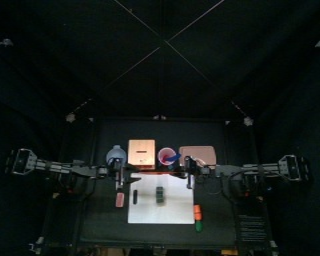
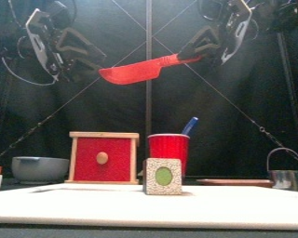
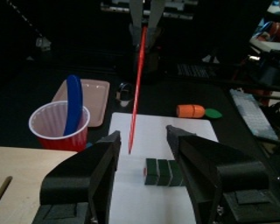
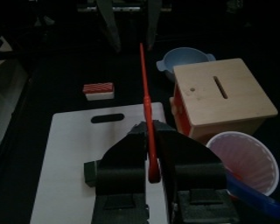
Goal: Cut the sushi into 4 pieces with the knife
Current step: Grasp knife edge with left hand
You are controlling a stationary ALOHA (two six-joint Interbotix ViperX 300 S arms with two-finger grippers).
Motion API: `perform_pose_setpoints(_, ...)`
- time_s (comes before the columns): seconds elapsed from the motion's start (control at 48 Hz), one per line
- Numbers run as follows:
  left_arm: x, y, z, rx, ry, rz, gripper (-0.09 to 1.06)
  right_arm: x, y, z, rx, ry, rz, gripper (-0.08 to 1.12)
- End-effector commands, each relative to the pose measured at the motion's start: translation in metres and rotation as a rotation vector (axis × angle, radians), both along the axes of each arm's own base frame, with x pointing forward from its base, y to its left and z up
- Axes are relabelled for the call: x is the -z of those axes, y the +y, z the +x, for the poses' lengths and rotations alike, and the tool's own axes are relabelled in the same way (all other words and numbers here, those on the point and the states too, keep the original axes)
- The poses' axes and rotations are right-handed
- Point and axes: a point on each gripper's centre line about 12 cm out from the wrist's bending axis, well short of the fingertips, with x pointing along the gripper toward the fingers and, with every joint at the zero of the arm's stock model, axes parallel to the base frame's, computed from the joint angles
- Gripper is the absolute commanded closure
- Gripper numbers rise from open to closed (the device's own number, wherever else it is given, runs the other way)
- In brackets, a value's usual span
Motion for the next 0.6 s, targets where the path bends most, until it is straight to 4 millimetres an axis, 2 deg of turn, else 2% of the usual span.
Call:
perform_pose_setpoints(0.021, -0.0043, 0.0073, 0.0090, -0.026, -0.011, -0.002, 0.14, -0.0091, 0.0012, -0.0011, -0.004, -0.034, 0.001, 0.91)
perform_pose_setpoints(0.146, -0.0008, 0.0110, 0.0117, -0.038, 0.001, -0.003, 0.17, -0.0073, 0.0013, -0.0017, -0.004, -0.029, 0.002, 0.91)
perform_pose_setpoints(0.438, -0.0015, 0.0114, 0.0147, -0.037, -0.001, 0.005, 0.38, -0.0063, -0.0002, -0.0013, 0.001, -0.026, 0.002, 0.91)
perform_pose_setpoints(0.604, -0.0009, 0.0113, 0.0177, -0.034, -0.001, 0.010, 0.40, -0.0043, -0.0002, -0.0011, 0.001, -0.022, 0.004, 0.91)
